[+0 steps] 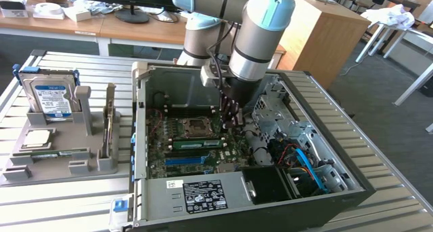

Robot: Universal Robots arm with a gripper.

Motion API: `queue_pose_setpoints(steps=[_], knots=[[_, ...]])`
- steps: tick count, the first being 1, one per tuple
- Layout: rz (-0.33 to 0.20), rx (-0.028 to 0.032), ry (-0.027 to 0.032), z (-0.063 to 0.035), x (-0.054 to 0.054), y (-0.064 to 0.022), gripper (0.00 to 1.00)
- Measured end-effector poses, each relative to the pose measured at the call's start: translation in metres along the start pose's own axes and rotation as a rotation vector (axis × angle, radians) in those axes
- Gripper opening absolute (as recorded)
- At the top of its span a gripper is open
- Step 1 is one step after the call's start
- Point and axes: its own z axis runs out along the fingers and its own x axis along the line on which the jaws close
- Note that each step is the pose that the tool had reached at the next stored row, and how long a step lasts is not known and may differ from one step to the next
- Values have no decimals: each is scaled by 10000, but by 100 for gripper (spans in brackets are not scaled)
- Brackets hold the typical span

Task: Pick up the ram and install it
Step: 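Press down the ram until it locks into place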

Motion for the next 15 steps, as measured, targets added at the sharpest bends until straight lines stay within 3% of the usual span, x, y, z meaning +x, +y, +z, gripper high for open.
queue_pose_setpoints(steps=[15], knots=[[0,-1,3,99,1,-3,10]])
